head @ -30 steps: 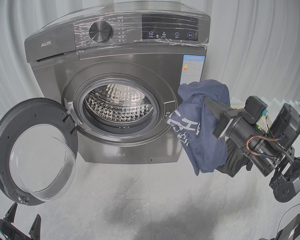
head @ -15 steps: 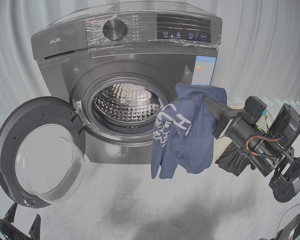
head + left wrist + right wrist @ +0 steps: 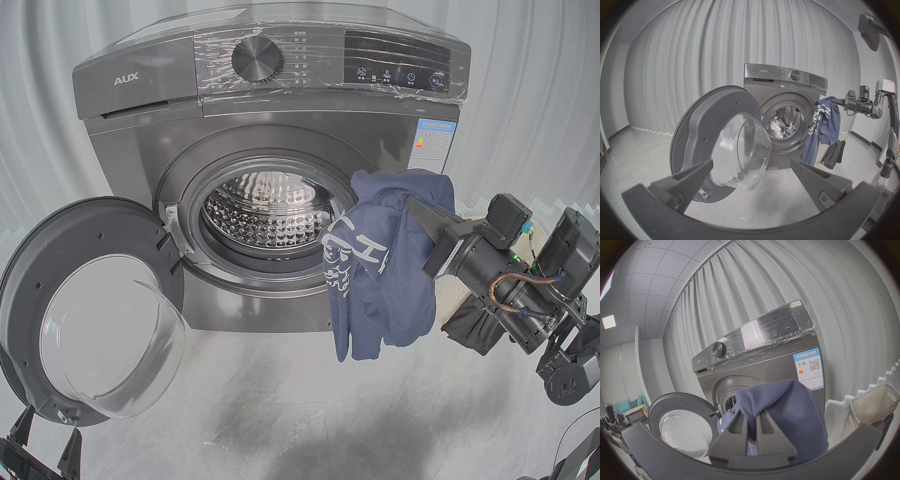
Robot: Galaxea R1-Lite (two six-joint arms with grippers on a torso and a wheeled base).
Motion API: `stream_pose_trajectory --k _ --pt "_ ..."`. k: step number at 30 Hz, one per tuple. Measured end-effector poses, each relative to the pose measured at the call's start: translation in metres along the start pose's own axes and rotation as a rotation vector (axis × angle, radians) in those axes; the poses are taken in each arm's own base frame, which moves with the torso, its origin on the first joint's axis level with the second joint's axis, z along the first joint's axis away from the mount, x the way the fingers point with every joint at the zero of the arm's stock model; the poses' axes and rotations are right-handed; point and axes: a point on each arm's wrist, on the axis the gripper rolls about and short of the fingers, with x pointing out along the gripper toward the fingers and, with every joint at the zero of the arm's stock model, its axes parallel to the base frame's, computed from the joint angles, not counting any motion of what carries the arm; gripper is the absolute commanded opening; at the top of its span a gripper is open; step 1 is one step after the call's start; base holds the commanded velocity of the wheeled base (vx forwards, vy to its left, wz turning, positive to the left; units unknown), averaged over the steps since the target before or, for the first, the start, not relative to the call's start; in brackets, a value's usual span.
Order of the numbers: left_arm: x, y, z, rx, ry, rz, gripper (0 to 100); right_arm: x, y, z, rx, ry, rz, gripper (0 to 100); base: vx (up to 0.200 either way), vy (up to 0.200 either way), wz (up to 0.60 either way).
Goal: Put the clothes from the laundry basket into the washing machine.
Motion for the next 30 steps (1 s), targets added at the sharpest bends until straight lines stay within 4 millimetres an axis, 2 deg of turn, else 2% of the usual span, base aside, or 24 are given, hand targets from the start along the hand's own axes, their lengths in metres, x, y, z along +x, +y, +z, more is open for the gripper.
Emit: stream_pose_trajectory --k 7,25,30 --pt "0.0000 0.0000 0.0000 0.000 0.000 -0.001 100 0.0001 0.0001 -0.0006 0.000 0.001 0.001 0 0.000 -0.200 0.00" --pt "0.0000 0.0000 0.0000 -0.001 0.000 -0.001 100 -0.0022 0.0017 -0.0063 -0.001 0.023 0.008 0 0.000 0.000 0.00" --pt "0.0000 0.0000 0.0000 0.000 0.000 0.000 100 -0.0026 0.0023 -0.0066 -0.001 0.024 0.010 0 0.000 0.200 0.00"
